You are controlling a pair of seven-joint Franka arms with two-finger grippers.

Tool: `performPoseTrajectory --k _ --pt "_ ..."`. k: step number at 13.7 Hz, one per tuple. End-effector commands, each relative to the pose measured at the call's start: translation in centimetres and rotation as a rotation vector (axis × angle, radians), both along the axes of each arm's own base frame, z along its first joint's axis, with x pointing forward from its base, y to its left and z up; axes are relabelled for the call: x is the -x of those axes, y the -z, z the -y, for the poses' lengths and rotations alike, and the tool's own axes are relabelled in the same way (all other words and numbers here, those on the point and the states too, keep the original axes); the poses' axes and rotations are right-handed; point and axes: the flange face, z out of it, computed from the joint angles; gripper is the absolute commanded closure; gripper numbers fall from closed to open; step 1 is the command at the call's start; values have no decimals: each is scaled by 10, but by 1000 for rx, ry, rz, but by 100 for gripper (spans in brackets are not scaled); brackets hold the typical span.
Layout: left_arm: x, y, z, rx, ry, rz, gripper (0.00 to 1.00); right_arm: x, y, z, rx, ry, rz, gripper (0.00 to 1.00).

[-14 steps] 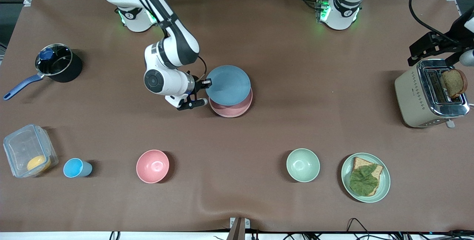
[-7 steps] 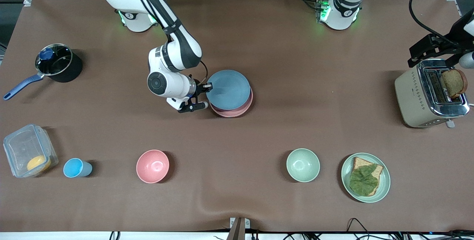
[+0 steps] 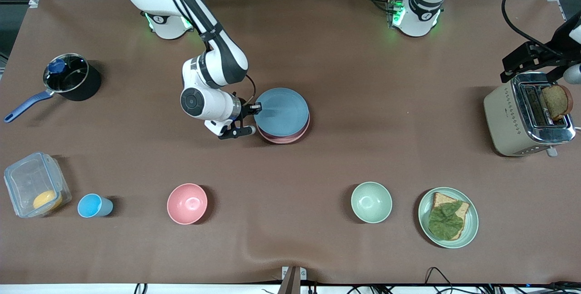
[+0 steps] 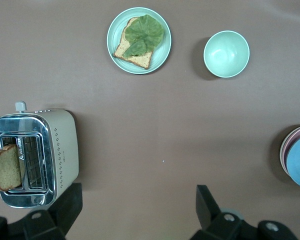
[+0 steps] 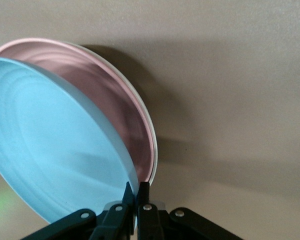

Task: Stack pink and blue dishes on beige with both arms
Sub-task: 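Open the right gripper and release the blue plate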

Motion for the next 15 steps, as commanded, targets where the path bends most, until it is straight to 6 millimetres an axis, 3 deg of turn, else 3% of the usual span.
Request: performPoseTrajectory --k 1,2,3,6,8,12,15 --pt "3 -3 -2 -17 -7 -3 0 -12 -1 -8 -14 29 7 43" --pt "3 -4 -3 -17 -5 -1 0 -16 -3 -7 -17 34 12 18" --pt "3 -5 -3 -12 -4 0 0 -18 -4 -4 -18 39 14 0" --pt "4 -4 -1 -11 0 -2 0 -28 -22 2 -24 39 34 0" --pt "3 -3 -1 -13 6 -3 0 -39 -51 19 -18 58 28 0" --pt "3 -2 -1 -10 2 -6 0 -75 -147 50 184 -95 93 0" --pt "3 -1 -2 -10 7 -8 0 -89 -224 70 350 -166 100 0"
